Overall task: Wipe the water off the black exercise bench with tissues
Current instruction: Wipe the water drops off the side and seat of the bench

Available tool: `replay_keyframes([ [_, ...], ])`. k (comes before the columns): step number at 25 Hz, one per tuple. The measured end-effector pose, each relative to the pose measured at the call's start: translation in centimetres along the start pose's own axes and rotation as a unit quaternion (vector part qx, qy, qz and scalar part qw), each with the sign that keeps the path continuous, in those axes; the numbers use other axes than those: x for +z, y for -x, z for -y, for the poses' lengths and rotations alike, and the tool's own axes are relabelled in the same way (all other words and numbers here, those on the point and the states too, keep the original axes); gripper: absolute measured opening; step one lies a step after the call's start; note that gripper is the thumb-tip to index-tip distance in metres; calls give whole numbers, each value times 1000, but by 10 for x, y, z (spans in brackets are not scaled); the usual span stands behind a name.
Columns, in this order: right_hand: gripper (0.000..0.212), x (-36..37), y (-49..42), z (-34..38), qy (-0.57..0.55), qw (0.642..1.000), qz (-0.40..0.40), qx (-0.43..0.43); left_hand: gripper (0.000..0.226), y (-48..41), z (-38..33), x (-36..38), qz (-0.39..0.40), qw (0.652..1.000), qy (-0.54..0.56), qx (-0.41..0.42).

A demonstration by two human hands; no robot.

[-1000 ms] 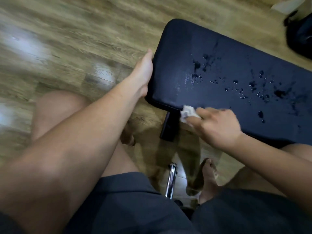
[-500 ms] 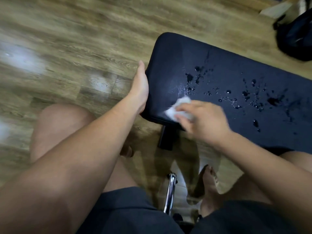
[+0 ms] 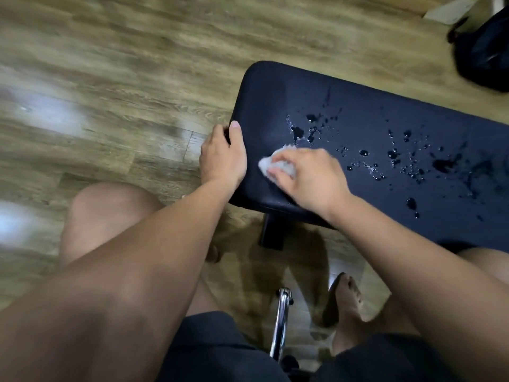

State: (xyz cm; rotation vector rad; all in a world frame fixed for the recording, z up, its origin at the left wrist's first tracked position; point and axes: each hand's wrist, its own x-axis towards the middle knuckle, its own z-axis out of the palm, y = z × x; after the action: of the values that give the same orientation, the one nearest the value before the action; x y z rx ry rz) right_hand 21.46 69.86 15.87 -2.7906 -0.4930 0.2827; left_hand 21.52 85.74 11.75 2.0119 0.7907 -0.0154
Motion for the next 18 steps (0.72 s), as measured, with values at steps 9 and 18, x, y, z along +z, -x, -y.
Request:
replay_keyframes([
  [9,23,-6,86,-14,-39,990,35,135,35,0,1,2,-23,999,-42,-7],
  [18,25,-5,-3,-5,-76,988,-25,134,36,-2,-3,2,-20,998,-51,-20],
])
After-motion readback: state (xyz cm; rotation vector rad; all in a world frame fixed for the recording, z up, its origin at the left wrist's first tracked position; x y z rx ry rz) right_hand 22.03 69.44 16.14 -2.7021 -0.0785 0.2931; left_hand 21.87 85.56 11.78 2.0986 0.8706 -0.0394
